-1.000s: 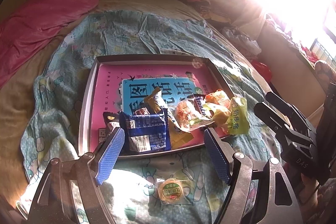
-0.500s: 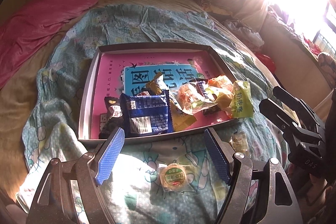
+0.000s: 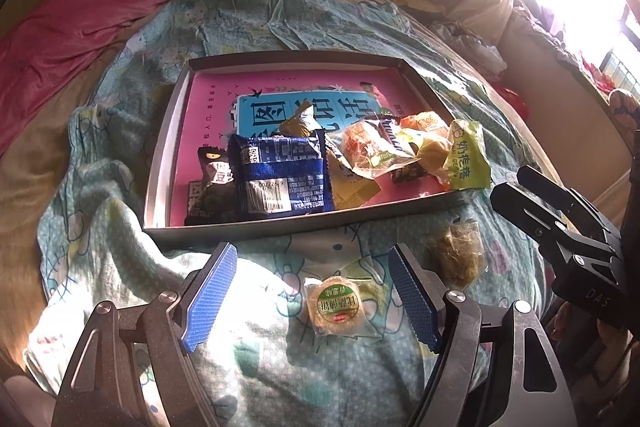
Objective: Organize snacks
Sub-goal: 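Withdraw both open tools toward the round snack and clear pastry bag, then grasp the round green-labelled snack with the left tool while the right grasps the clear pastry bag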
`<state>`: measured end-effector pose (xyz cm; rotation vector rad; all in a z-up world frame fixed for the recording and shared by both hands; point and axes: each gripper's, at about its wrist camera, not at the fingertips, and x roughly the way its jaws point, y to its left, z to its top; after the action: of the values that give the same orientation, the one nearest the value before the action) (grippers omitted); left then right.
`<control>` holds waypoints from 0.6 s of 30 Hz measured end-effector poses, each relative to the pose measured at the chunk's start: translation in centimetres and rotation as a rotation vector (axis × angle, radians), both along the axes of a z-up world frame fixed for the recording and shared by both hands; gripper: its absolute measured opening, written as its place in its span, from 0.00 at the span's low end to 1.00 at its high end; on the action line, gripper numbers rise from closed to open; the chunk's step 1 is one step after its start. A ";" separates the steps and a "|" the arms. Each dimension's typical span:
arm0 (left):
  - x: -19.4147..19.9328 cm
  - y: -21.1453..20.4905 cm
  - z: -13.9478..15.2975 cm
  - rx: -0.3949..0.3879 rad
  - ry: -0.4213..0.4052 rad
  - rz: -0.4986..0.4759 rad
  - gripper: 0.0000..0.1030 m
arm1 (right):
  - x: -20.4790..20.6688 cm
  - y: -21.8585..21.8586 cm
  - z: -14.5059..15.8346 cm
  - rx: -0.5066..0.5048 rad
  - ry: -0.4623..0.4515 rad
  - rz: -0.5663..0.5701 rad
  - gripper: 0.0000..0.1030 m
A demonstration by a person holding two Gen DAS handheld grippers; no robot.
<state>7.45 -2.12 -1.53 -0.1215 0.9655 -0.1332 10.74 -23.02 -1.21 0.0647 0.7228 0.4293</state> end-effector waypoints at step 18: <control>-0.4 -1.0 -3.4 -0.001 0.110 -0.041 0.77 | 0.1 1.0 -4.2 -0.112 0.198 -0.006 0.79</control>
<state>7.05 -3.17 -4.96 -0.1105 1.0781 -0.1658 10.86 -22.06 -5.40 0.0034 0.9401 0.3792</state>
